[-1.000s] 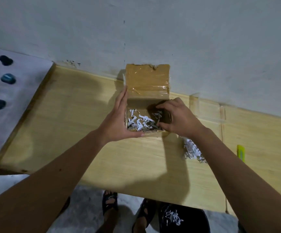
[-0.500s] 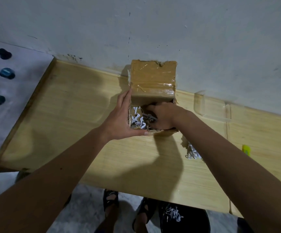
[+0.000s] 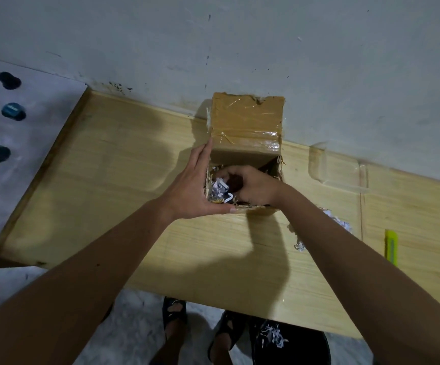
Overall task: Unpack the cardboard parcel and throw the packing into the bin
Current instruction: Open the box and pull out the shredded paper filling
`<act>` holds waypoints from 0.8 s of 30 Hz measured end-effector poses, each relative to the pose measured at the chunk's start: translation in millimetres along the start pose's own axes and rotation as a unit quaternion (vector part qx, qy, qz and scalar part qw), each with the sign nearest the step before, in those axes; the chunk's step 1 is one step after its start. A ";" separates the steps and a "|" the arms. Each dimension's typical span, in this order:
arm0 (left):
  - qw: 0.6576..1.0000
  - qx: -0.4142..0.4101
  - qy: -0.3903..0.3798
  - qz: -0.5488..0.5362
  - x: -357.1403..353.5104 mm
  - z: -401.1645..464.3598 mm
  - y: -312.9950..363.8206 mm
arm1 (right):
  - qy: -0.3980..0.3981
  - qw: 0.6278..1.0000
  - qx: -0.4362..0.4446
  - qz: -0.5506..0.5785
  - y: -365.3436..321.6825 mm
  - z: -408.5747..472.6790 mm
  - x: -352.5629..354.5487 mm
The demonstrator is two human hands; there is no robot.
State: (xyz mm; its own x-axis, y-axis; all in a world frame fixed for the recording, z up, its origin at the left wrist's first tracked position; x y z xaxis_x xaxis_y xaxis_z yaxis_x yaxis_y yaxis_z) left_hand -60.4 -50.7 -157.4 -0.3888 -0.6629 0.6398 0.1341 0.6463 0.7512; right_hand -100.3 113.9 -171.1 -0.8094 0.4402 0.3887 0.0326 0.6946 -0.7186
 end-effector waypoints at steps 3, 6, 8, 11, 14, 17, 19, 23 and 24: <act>1.000 0.001 0.000 -0.003 0.0 -0.5 0.1 | 0.073 0.996 0.055 -0.014 -0.8 -3.8 8.8; 1.000 0.004 0.002 -0.008 0.1 -1.4 1.2 | 0.106 0.992 0.071 -0.017 -3.4 -8.2 11.8; 1.000 0.002 0.004 -0.007 0.5 -1.6 1.7 | 0.064 0.996 0.049 -0.034 -2.6 -4.4 4.5; 1.000 -0.001 0.006 -0.004 0.3 -1.8 1.5 | 0.027 0.995 0.030 -0.086 -1.5 4.7 -2.7; 1.000 0.001 0.008 -0.007 -0.3 -1.9 0.8 | -0.001 0.998 0.031 -0.058 -3.0 7.3 -4.5; 1.000 0.000 0.008 -0.009 -0.8 -1.7 0.8 | -0.030 0.999 0.021 -0.026 1.7 8.1 -9.1; 1.000 0.000 0.009 -0.007 -1.0 -1.7 1.3 | -0.043 0.999 0.018 -0.014 5.4 9.2 -9.2; 1.000 -0.005 0.012 -0.001 -1.4 -2.4 2.0 | -0.094 0.995 0.032 -0.004 1.9 7.5 -9.6; 1.000 -0.006 0.014 0.001 -1.6 -2.6 2.1 | -0.102 0.994 0.033 -0.001 1.5 7.1 -10.4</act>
State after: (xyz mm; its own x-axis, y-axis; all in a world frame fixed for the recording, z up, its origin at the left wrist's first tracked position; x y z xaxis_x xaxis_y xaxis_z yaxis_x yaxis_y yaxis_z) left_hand -57.1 -49.2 -156.4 -0.3631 -0.6713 0.6461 0.1463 0.6437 0.7511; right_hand -96.0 106.3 -180.3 -0.9120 0.3088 0.2700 -0.0030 0.6532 -0.7572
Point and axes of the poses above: each hand's wrist, its own z-axis towards the middle knuckle, its own x-axis out of the back of the hand, y = z × x, the point moved 4 cm from there along z, towards the middle knuckle, and after that the axes turned 6 degrees about -y, right-handed, at the moved point
